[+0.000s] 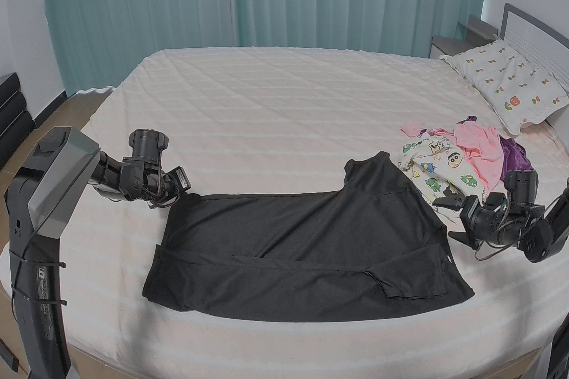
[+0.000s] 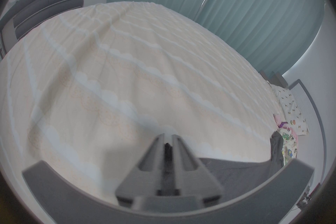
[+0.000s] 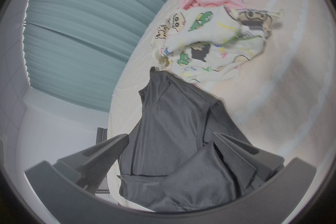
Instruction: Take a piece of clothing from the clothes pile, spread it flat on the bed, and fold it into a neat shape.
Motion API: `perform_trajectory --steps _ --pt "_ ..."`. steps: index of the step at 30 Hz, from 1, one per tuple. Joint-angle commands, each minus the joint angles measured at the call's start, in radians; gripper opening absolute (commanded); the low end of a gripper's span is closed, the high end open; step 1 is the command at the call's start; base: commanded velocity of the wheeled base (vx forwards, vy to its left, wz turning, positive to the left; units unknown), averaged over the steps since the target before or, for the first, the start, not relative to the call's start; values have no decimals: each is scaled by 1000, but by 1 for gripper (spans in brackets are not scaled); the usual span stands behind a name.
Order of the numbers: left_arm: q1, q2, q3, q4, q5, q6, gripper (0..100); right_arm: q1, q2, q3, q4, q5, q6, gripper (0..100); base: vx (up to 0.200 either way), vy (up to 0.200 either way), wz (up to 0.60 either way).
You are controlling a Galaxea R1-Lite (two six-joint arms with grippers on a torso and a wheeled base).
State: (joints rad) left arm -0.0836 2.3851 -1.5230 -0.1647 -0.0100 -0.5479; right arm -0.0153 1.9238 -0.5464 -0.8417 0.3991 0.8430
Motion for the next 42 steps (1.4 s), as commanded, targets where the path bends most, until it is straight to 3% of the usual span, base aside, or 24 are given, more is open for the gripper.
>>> perform_trajectory --steps 1,7,8,18,26,42 --pt "10 -15 0 -15 38 -4 0 40 43 -109 16 -5 -5 100 0 0 0" --pt "8 -35 0 -16 71 -24 0 92 96 -241 76 -22 -18 100 0 0 0" --pt "8 -52 0 -15 87 -40 0 112 141 -339 133 -42 -36 100 0 0 0" --pt "7 -84 14 -12 131 -41 0 132 311 -626 265 -161 -199 100 0 0 0" --pt "1 -93 26 -12 133 -41 0 132 414 -793 366 -164 -337 100 0 0 0" --pt "-1 -90 41 -13 131 -49 0 132 538 -1024 463 -181 -412 100 0 0 0"
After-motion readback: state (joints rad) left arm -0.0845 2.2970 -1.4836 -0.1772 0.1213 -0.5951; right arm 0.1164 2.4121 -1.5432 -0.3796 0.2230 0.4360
